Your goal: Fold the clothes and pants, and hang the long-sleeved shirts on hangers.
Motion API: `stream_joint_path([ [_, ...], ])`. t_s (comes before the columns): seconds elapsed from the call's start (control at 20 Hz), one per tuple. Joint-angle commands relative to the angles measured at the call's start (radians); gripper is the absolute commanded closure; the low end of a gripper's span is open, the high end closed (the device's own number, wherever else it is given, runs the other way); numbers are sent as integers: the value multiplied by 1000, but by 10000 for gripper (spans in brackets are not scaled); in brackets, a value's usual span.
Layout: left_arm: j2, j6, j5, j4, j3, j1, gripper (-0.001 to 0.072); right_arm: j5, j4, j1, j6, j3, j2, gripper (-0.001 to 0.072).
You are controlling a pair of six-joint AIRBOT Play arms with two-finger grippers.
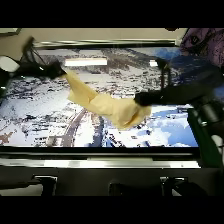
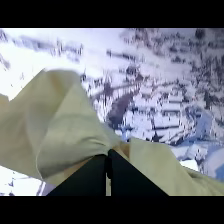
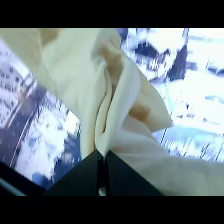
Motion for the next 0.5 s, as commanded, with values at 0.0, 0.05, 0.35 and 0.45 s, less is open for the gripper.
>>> stream_joint_path([
  [0.0,211,-106,-33,257,170,6,693,-77,-219,0,47,340,76,685],
  [0.05,275,-142,-33,303,188,6,693,-103,-252,0,47,406,103,685],
  [0.35,618,-295,-205,538,192,6,693,-183,-349,0,161,536,298,685],
  [0.45,664,-322,-270,583,192,6,693,-183,-348,1,249,536,321,685],
])
